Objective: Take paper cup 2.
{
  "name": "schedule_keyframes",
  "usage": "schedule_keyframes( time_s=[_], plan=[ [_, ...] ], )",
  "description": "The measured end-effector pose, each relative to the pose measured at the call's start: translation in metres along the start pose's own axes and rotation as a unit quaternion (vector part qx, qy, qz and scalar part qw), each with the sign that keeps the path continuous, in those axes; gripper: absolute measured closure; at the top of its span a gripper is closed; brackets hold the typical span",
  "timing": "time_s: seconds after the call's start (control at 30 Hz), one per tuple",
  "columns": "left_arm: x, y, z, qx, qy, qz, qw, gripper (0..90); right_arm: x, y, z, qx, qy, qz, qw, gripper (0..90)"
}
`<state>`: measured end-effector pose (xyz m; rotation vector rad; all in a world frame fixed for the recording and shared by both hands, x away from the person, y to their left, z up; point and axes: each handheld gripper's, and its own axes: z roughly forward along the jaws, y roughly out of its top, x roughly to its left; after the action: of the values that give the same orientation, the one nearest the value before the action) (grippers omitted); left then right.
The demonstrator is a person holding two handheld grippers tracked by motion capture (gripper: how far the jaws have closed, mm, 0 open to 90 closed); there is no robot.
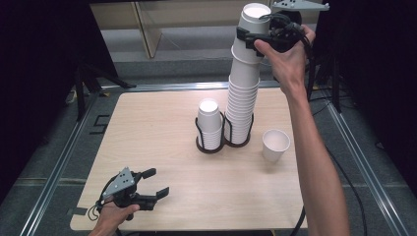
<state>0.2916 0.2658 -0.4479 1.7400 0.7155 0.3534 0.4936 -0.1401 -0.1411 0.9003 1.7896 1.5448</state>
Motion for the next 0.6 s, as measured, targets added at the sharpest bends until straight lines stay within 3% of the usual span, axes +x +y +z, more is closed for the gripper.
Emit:
schedule_keyframes(
  time_s=[0.07, 0.33, 0.43, 0.6],
  plan=[
    [0.0, -0.001, 0.002, -0.009, -0.006, -0.002, 0.9999, 14.7, 0.001, 0.006, -0.004, -0.008, -0.001, -0.002, 1.0, 21.0],
    [0.0, 0.0, 0.0, 0.001, 0.0, 0.001, 1.0, 14.7, 0.003, 0.03, -0.027, -0.034, -0.003, -0.005, 0.9994, 21.0],
    [0.001, -0.001, 0.002, -0.009, -0.006, -0.001, 0.9999, 14.8, 0.004, 0.033, -0.038, -0.034, -0.004, -0.011, 0.9994, 21.0],
    [0.0, 0.0, 0.001, 0.003, 0.001, 0.0, 1.0, 14.7, 0.005, 0.025, -0.058, -0.03, 0.007, -0.009, 0.9995, 21.0]
  ],
)
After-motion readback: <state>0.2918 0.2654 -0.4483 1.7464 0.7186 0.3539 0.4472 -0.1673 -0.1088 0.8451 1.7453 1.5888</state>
